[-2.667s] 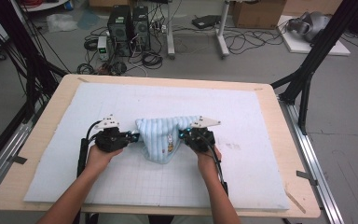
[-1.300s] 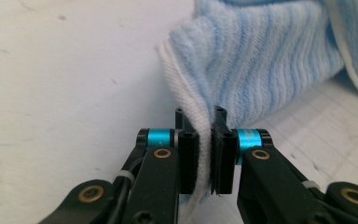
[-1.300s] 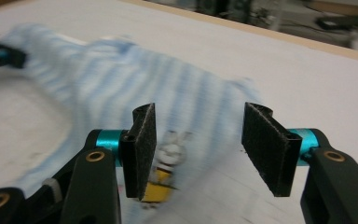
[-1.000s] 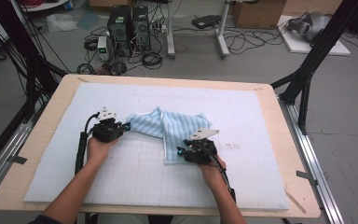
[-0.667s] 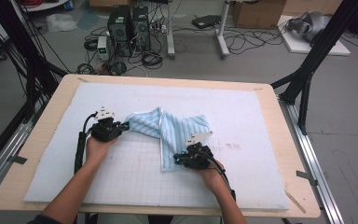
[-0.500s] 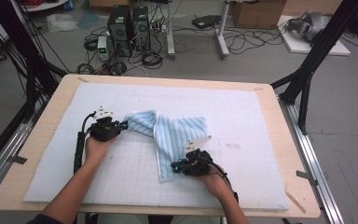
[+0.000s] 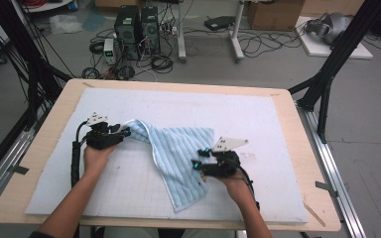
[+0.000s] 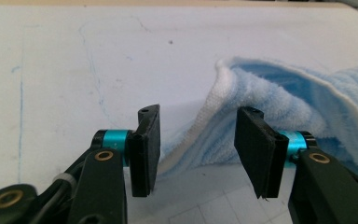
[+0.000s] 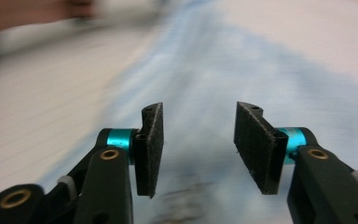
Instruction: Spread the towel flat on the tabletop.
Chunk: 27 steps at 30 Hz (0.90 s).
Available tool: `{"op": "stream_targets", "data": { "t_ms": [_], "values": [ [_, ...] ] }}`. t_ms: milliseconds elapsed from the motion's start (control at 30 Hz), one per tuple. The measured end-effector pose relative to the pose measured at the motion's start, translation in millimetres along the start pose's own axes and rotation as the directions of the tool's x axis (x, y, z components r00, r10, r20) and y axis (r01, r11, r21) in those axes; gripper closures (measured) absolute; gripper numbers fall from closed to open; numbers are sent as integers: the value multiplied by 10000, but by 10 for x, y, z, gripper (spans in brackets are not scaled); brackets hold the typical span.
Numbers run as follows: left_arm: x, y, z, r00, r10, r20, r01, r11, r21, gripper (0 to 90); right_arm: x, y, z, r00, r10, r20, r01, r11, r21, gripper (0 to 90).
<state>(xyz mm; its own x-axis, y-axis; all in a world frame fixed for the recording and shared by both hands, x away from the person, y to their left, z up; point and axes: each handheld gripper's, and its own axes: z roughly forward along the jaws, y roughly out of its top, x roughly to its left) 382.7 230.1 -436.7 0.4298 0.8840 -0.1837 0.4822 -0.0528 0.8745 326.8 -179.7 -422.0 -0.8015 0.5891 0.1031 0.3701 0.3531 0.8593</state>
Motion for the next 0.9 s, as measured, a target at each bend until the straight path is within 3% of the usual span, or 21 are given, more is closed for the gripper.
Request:
{"op": "stream_targets", "data": {
  "t_ms": [33,67,100,133,200,233,267,300,367,400,433,467,500,533,667,767,800,833,900],
  "values": [
    [5,1,-24,10000,73,60,-73,10000,-42,478,-85,30,28,9976,272,635,-268,9996,-72,451],
    [8,-3,-47,9999,130,105,-129,9999,-97,478,-85,30,28,9976,272,635,-268,9996,-72,451],
    [14,-4,-62,9996,231,148,-230,9997,-100,466,-216,94,109,9857,502,1611,-499,9987,-58,453],
    [20,-8,-77,9994,269,239,-266,9995,-151,464,-268,127,163,9787,514,1990,-529,9986,21,454],
    [31,-20,-108,9985,302,467,-295,9994,-153,446,-377,180,331,9675,807,2398,-920,9951,366,435],
    [31,-20,-108,9985,302,467,-295,9994,-153,443,-377,180,331,9675,807,2398,-920,9951,366,435],
    [34,-28,-125,9975,314,631,-303,9994,-182,442,-441,195,497,9637,1195,2389,-1417,9868,782,408],
    [34,-28,-125,9975,314,631,-303,9994,-182,440,-441,195,497,9637,1195,2389,-1417,9868,782,408],
    [31,-36,-159,9962,360,791,-337,9990,-299,440,-472,179,666,9611,1742,2143,-2018,9727,1144,426],
    [31,-36,-159,9962,360,791,-337,9990,-299,439,-464,178,688,9641,1693,2044,-1973,9723,1251,522],
    [32,-33,-172,9961,395,785,-371,9988,-319,439,-460,180,689,9719,1572,1750,-1820,9739,1355,639],
    [34,-30,-188,9961,401,787,-371,9985,-392,439,-460,180,689,9719,1572,1750,-1820,9739,1355,639],
    [36,-28,-196,9963,382,773,-347,9984,-453,439,-442,190,678,9791,1414,1463,-1630,9754,1482,746],
    [41,-22,-213,9964,385,756,-350,9983,-463,439,-386,213,637,9884,771,1309,-967,9839,1505,842],
    [70,7,-273,9962,356,791,-301,9971,-702,440,-287,247,498,9940,429,1002,-539,9924,1106,849],
    [97,19,-304,9969,248,747,-184,9962,-851,439,-178,236,301,9998,219,-16,-218,9986,478,848],
    [107,23,-316,9972,234,715,-170,9959,-889,439,-178,236,301,9998,219,-16,-218,9986,478,848],
    [116,25,-324,9972,209,723,-142,9957,-910,439,-100,196,214,9947,-97,-1027,134,9993,358,848],
    [124,29,-331,9973,159,715,-90,9953,-959,438,-24,159,182,9877,-397,-1510,493,9970,603,848]
  ]
}}
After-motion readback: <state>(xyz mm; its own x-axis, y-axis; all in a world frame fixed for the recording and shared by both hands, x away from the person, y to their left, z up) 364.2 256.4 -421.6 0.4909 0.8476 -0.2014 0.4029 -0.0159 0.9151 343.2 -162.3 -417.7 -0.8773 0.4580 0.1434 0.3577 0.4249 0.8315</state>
